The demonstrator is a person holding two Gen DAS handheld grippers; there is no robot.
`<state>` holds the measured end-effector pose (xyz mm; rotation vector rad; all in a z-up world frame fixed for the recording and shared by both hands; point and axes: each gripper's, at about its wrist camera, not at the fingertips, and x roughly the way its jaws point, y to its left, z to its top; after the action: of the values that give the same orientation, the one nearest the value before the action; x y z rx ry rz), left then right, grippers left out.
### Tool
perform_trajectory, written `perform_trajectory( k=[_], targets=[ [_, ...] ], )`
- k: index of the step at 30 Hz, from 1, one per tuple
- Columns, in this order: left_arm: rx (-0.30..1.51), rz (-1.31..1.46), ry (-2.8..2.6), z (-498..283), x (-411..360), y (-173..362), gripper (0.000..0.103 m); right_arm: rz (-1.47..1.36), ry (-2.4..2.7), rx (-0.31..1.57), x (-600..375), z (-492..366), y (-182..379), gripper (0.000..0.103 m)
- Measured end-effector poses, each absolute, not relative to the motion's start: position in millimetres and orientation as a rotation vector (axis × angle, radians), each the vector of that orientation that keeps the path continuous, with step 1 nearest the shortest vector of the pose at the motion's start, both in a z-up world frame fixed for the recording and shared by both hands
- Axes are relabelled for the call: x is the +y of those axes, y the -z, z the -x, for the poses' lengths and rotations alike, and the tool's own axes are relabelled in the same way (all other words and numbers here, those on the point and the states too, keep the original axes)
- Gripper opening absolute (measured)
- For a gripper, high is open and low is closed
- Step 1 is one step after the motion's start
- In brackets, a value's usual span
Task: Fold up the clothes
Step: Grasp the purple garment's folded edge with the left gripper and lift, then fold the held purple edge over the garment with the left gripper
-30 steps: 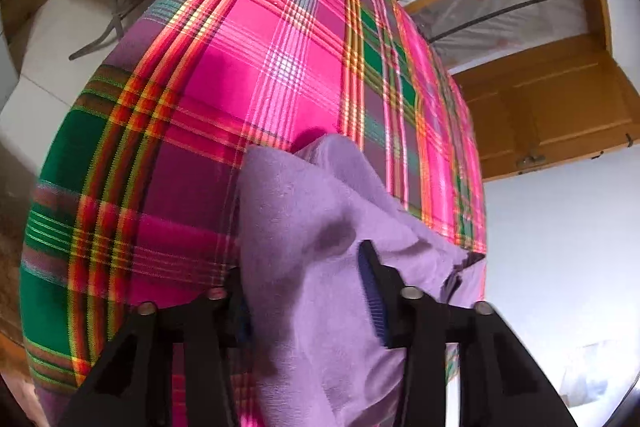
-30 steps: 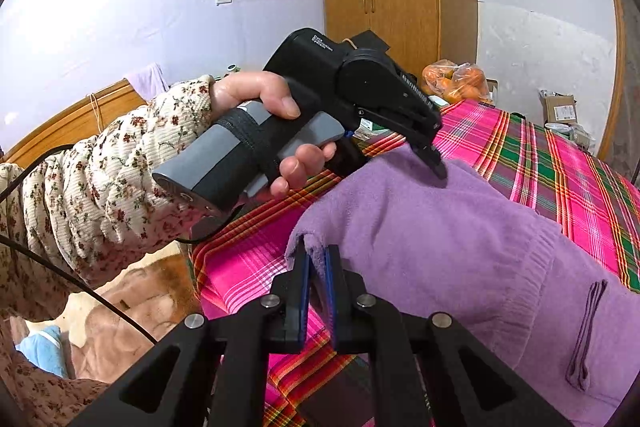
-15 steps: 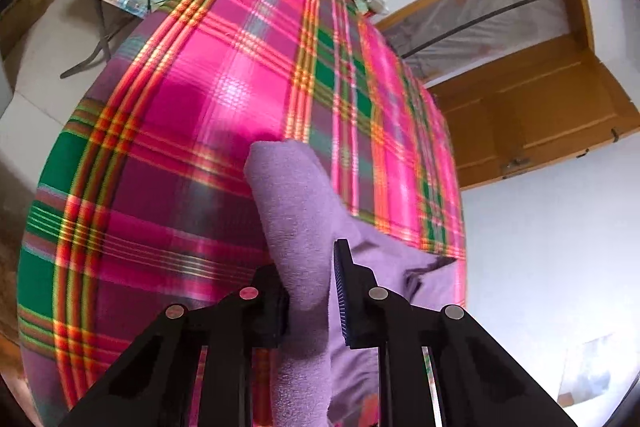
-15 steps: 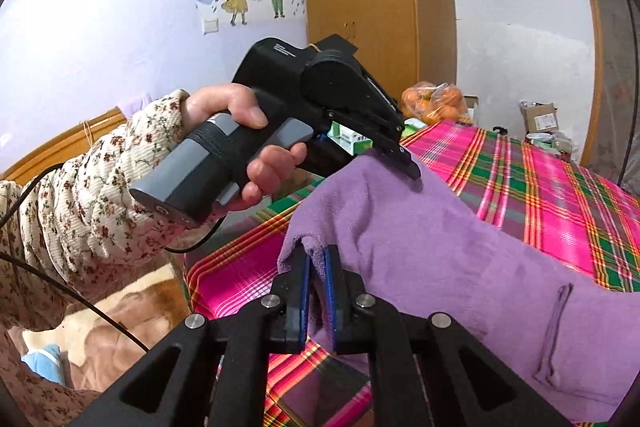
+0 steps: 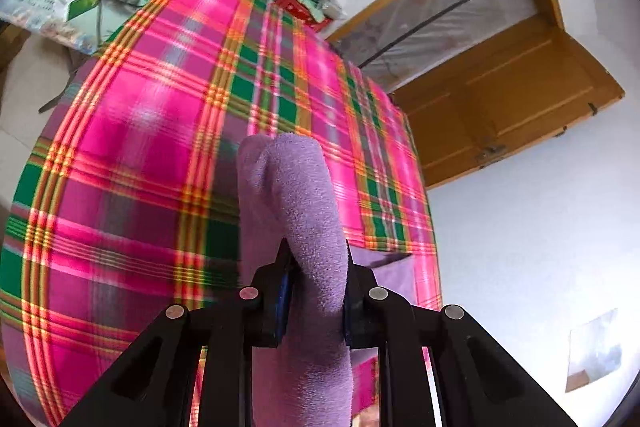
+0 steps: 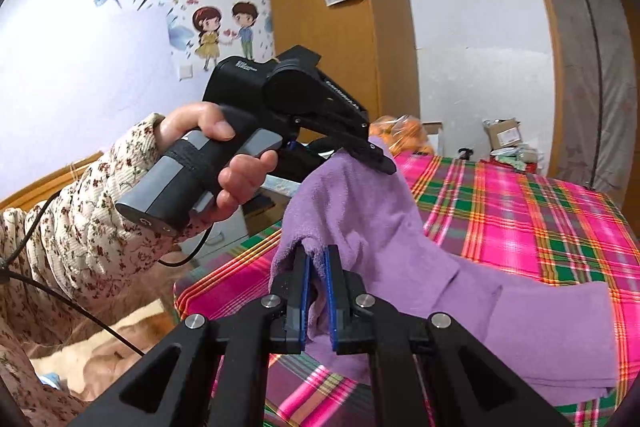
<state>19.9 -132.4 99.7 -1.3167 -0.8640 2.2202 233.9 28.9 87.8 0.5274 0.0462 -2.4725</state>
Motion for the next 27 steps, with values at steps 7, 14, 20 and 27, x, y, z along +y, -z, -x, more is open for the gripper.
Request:
perform_trajectory(
  k=[7, 14, 20, 27],
  targets=[
    [-0.824, 1.292, -2.19, -14, -97, -117, 0.019, -0.485, 2.542, -0.008, 55, -242, -100, 0.008],
    [-0.785, 1.294, -2.145, -5, -62, -125, 0.019, -0.474, 2.612, -0.076, 86, -243, -108, 0.008],
    [-0.767, 1.308, -2.1, 4, -35, -124, 0.019, -0.476, 2.656, -0.117, 113, -241, -110, 0.008],
    [-0.75, 1.325, -2.064, 13, -9, -122, 0.019, -0.482, 2.709, -0.174, 144, -240, -110, 0.007]
  ],
)
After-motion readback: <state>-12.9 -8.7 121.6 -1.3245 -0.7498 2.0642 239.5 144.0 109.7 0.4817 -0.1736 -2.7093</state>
